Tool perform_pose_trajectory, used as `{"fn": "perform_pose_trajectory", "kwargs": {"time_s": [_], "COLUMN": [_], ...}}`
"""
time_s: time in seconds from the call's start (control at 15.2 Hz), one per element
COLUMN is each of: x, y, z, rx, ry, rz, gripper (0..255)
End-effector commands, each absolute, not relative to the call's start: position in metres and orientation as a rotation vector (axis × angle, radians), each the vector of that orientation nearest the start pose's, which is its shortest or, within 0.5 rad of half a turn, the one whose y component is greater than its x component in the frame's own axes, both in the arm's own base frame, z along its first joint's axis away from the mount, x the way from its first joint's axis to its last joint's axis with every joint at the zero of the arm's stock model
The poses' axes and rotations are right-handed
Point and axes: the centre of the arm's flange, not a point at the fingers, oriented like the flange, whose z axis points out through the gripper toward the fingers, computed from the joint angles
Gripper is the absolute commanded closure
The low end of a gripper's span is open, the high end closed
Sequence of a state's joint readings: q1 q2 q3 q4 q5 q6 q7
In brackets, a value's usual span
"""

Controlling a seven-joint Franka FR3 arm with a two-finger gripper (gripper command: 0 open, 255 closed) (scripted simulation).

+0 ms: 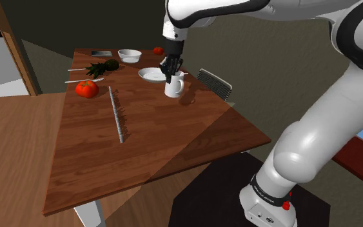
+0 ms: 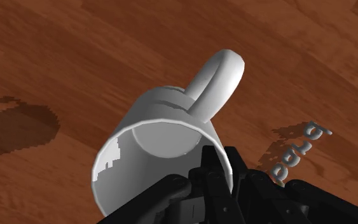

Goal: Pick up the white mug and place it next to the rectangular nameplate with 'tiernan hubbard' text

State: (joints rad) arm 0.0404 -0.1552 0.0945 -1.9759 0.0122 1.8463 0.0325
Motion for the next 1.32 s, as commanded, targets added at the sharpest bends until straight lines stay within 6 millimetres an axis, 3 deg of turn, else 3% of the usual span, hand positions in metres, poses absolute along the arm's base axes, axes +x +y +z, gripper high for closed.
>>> {"fn": "perform_pose_trajectory", "kwargs": {"time_s": [0.0,0.4,1.25], "x": [0.530,0.588,0.588], "y": [0.094,0.153,0.153], "z": [0.537,0.538,0.469], "rx": [-3.138,-3.138,-3.138], "ry": [-0.153,-0.153,-0.153], "rz": [-0.040,-0.040,-0.040], "gripper": [255,255,255]}}
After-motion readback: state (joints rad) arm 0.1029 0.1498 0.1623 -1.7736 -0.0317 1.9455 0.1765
